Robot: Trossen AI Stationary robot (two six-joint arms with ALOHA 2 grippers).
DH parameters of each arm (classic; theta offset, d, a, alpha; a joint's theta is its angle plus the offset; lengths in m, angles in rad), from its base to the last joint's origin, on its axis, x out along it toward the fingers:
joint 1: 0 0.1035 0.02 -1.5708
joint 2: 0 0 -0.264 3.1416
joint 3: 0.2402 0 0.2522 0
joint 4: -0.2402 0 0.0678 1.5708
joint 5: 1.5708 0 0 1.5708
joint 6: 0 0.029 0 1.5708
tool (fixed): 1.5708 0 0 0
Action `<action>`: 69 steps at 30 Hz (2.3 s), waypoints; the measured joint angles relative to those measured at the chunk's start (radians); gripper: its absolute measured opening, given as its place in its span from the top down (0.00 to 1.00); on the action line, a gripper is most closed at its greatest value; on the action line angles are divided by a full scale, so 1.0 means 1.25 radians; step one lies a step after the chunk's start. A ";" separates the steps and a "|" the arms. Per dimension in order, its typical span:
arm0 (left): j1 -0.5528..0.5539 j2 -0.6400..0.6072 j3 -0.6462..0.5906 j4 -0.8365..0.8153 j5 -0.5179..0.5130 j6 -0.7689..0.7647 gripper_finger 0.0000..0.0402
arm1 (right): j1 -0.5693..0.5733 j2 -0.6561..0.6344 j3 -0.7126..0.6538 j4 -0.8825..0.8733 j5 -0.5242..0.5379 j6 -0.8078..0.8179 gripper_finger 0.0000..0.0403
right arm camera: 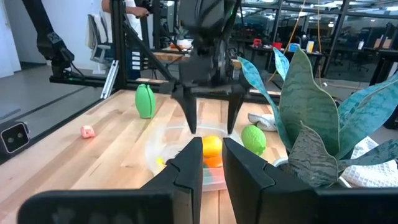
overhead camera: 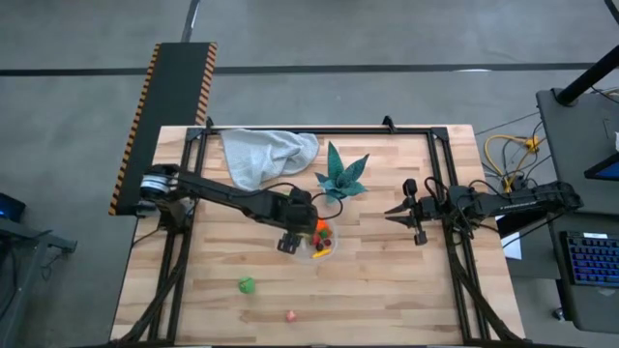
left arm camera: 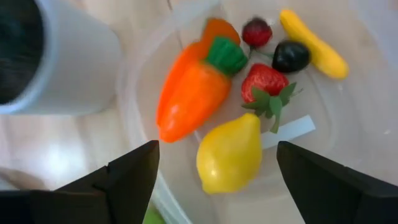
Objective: Pick and placing Produce into tupperware
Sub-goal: Put the avocado into the transparent bin
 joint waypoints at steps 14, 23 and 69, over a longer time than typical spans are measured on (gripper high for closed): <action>0.005 -0.159 -0.015 -0.036 -0.121 -0.001 0.23 | 0.000 0.000 0.000 0.000 0.000 0.000 0.87; 0.020 -0.171 -0.019 -0.058 -0.138 -0.002 0.23 | 0.000 0.000 0.000 -0.001 0.000 0.000 0.87; 0.256 0.054 -0.097 -0.072 0.095 -0.061 0.23 | 0.000 0.005 0.000 -0.002 0.000 0.000 0.87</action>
